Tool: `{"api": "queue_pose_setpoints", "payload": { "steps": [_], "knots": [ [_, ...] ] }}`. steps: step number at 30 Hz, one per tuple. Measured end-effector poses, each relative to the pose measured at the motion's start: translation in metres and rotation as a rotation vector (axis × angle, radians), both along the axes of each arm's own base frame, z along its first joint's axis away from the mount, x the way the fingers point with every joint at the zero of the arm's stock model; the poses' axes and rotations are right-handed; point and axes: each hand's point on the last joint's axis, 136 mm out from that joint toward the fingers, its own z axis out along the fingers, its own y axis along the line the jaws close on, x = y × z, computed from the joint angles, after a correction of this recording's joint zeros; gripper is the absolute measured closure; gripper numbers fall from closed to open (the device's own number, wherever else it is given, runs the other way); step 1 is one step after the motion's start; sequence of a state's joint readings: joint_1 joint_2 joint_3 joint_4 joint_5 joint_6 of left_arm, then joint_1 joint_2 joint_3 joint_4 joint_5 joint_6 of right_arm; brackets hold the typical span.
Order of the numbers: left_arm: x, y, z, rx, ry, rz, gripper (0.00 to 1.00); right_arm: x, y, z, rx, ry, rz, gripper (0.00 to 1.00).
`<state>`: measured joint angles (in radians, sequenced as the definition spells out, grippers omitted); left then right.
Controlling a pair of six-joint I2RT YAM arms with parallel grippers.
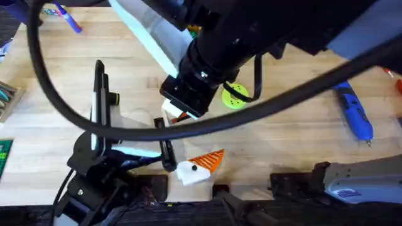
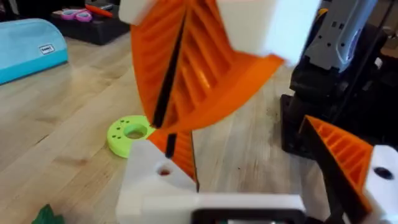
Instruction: Pick up the gripper from the table and insert it into the empty holder that is missing its gripper. Then pick up a screw, insert it into the mounting hole, and use the screwdriver to tighten it. Finally, clean up the table by picking up the vegetable and placing it into the bucket.
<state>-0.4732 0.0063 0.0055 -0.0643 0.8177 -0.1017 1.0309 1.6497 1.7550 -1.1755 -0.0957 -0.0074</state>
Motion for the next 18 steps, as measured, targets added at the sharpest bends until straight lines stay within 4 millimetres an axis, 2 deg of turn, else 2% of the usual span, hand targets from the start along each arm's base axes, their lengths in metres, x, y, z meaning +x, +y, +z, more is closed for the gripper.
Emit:
{"api": "queue_pose_setpoints", "payload": {
  "steps": [7,18],
  "knots": [
    [0.000,0.000,0.000,0.000,0.000,0.000,0.009,0.000,0.000,-0.002,-0.005,0.004,-0.001,0.994],
    [0.000,0.000,0.000,0.000,0.003,0.000,0.009,0.004,0.007,-0.025,-0.060,0.039,0.000,0.994]
  ]
}}
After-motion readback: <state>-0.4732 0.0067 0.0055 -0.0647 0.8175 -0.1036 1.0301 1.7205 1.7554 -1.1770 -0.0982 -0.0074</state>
